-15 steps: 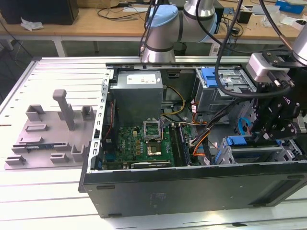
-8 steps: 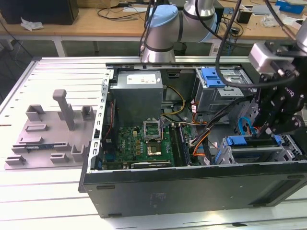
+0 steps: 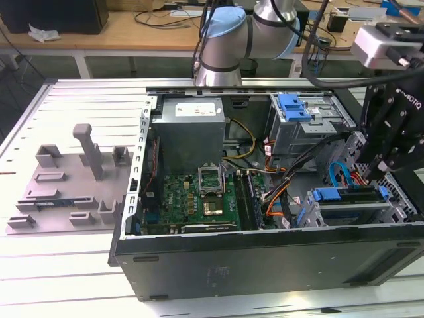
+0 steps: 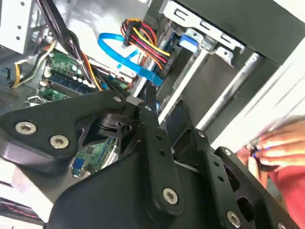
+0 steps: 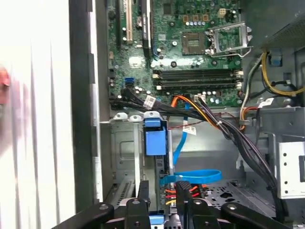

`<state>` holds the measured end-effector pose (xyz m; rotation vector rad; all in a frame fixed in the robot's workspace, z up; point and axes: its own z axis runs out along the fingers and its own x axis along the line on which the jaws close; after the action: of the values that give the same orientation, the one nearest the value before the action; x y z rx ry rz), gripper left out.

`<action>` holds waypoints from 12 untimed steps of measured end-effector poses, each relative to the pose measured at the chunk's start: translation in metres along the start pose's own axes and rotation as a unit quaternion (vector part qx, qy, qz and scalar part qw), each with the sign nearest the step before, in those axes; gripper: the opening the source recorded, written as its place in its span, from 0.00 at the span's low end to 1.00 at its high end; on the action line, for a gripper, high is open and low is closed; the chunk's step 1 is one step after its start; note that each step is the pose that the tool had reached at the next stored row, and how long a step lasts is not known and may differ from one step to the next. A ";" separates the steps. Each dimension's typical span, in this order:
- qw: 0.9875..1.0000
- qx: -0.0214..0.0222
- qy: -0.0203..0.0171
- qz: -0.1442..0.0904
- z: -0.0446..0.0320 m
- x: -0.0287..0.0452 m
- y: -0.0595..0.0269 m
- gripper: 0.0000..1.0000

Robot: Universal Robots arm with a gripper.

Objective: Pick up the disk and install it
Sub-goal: 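Insert the second disk wire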

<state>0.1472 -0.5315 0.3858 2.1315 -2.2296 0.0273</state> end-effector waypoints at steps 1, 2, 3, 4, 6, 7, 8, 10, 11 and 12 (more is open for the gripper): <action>1.000 0.000 0.008 0.000 -0.0007 -0.0001 0.0010 0.36; 1.000 0.001 0.016 -0.001 -0.0012 -0.0002 0.0019 0.36; 1.000 0.001 0.024 -0.001 -0.0017 -0.0003 0.0029 0.36; 0.999 0.002 0.033 -0.001 -0.0021 -0.0004 0.0042 0.35; 0.999 0.002 0.052 -0.002 -0.0028 -0.0009 0.0077 0.28; 0.998 0.003 0.059 -0.001 -0.0026 -0.0010 0.0119 0.16; 0.998 0.004 0.060 -0.001 -0.0025 -0.0009 0.0144 0.11; 0.998 0.005 0.061 -0.001 -0.0024 -0.0007 0.0189 0.11; 0.998 0.005 0.061 -0.001 -0.0025 -0.0007 0.0190 0.11; 0.998 0.005 0.061 -0.001 -0.0025 -0.0008 0.0191 0.11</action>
<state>0.1283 -0.5298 0.3887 2.0764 -2.1627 0.1648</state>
